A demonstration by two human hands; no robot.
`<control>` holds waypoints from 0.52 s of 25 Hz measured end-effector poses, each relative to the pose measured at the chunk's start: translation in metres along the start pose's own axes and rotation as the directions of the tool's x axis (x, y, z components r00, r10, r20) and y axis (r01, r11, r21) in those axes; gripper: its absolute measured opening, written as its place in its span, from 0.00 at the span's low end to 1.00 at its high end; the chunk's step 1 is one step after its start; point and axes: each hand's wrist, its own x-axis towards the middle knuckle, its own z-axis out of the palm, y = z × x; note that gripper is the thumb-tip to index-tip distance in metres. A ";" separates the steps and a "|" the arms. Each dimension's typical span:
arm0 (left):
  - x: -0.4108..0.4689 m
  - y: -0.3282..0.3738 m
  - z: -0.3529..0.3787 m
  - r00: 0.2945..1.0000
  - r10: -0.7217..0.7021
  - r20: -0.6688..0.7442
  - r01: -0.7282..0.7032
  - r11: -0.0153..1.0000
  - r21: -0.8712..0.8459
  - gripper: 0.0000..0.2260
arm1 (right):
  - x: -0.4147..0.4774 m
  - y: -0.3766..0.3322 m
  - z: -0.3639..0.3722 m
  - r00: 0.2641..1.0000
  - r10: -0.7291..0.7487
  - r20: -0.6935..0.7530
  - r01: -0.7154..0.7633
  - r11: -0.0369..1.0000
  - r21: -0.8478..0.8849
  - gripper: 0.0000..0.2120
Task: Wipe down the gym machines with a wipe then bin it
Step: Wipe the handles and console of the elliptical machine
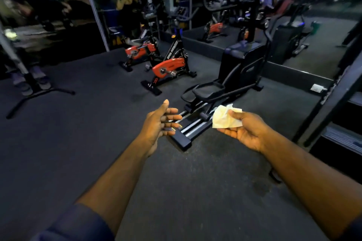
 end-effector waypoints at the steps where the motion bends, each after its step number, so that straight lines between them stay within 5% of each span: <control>1: 0.045 0.012 -0.003 0.999 -0.004 0.039 0.004 1.000 0.009 0.27 | 0.032 -0.018 0.012 1.000 0.000 -0.023 0.001 0.999 0.034 0.14; 7: 0.281 0.097 0.047 0.964 0.020 0.263 -0.043 0.996 0.080 0.28 | 0.162 -0.136 0.040 0.991 -0.126 -0.048 0.134 0.971 0.199 0.17; 13: 0.495 0.160 0.162 0.879 0.150 0.453 -0.210 0.974 0.084 0.29 | 0.312 -0.260 -0.011 0.951 -0.278 -0.137 0.281 0.960 0.001 0.20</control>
